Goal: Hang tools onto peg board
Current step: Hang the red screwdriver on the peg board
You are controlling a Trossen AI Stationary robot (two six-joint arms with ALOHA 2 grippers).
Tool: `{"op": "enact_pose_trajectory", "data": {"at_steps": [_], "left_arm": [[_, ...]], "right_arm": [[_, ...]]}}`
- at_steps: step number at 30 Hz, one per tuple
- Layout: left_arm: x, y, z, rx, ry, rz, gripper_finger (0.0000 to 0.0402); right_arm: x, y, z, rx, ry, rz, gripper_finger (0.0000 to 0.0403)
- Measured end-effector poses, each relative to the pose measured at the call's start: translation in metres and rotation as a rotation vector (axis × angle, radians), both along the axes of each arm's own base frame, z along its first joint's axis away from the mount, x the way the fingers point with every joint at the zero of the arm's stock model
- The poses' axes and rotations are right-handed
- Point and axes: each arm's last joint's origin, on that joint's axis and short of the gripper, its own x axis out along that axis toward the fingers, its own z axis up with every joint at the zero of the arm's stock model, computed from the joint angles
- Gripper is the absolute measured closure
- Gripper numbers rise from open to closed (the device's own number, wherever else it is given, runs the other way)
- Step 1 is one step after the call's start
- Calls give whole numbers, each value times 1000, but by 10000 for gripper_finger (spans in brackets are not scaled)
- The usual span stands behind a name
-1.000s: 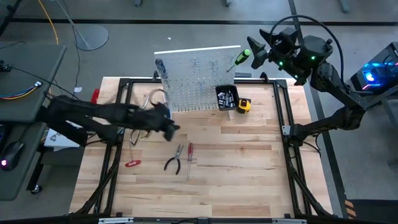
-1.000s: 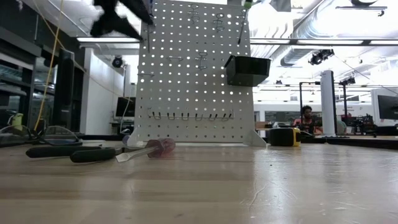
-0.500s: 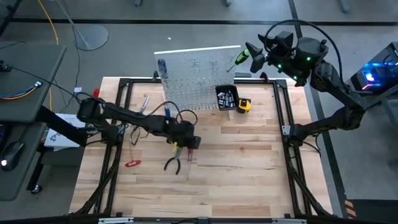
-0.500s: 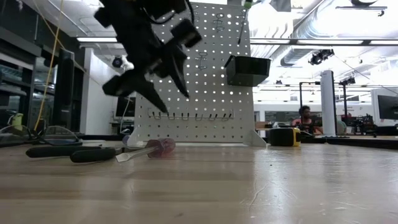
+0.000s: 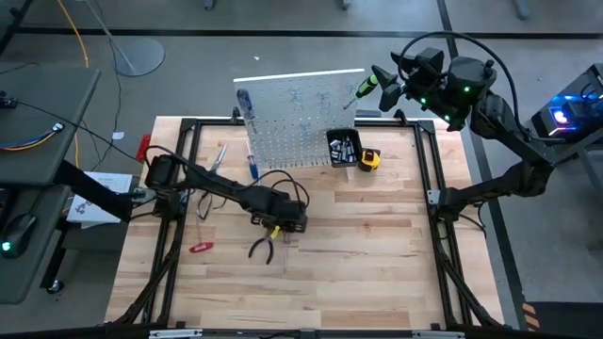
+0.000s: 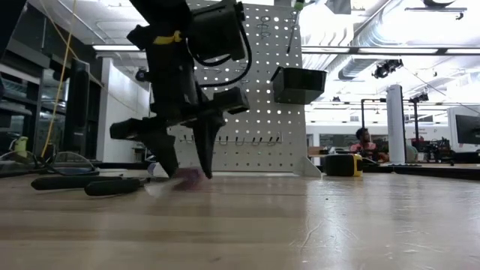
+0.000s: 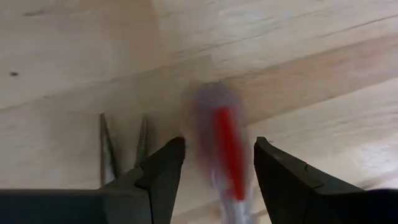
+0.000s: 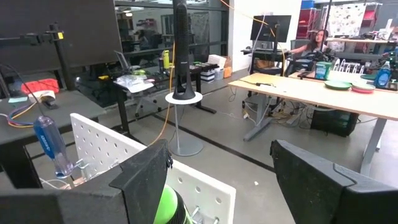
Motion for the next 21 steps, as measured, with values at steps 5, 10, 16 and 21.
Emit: {"op": "enact_pose_trajectory", "data": {"at_steps": [5,10,16,21], "left_arm": [[7,5,-14,9,39,-31,216],[10,9,-18,36,24,-91,227],[4,11,-4,74,12,-173,323],[-6,14,34,129,-65,-238,323]], "right_arm": [[0,0,0,0,0,0,128],[-1,0,0,-1,-1,-3,128],[-1,0,0,-6,10,-5,128],[-1,0,1,-19,15,-6,128]]}}
